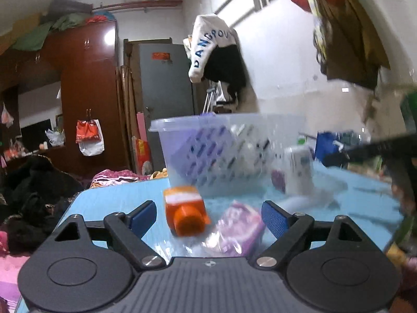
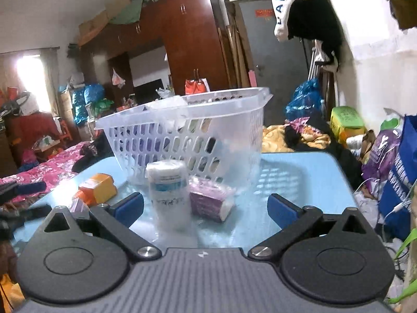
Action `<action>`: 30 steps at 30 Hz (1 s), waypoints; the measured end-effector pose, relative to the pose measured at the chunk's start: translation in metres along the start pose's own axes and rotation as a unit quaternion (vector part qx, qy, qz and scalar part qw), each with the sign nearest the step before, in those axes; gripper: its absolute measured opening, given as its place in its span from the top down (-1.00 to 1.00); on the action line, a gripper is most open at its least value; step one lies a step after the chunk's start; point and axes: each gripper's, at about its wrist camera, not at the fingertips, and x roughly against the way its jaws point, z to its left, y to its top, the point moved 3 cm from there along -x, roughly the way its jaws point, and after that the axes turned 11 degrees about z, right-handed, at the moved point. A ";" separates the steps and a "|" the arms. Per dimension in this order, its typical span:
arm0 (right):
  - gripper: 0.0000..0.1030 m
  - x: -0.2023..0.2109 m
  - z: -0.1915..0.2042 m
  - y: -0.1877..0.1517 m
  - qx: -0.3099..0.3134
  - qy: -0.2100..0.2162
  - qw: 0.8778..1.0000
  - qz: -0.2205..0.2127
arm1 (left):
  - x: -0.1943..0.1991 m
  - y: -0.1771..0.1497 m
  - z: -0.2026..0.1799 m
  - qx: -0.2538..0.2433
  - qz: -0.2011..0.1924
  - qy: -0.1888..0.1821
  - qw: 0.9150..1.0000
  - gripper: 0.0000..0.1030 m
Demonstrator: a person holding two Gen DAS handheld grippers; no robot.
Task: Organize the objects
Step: 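Grasp the white jar with the right tool while the left tool grasps the purple box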
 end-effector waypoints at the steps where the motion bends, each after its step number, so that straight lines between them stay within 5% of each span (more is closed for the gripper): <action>1: -1.00 -0.003 0.003 0.003 0.004 0.002 1.000 0.000 | -0.001 -0.002 -0.001 -0.002 0.004 -0.005 1.000 -0.75; 11: -0.84 -0.030 0.035 0.016 0.046 -0.013 0.999 0.026 | -0.007 -0.017 -0.009 -0.020 0.022 -0.014 0.999 -0.75; 14: -0.66 -0.037 0.039 0.015 0.050 -0.027 0.998 0.029 | -0.007 -0.019 -0.013 -0.026 0.025 -0.027 0.999 -0.65; 18: -0.36 -0.037 0.036 0.014 0.043 -0.034 0.998 0.031 | -0.016 -0.024 -0.018 -0.032 0.044 -0.023 0.998 -0.16; 22: 0.06 -0.037 0.035 0.014 0.041 -0.039 0.998 0.028 | -0.011 -0.024 -0.018 -0.026 0.031 -0.035 0.999 -0.13; 30: 0.08 -0.032 0.029 0.016 0.029 -0.021 0.999 0.013 | -0.009 -0.024 -0.017 -0.017 0.020 -0.043 0.999 -0.12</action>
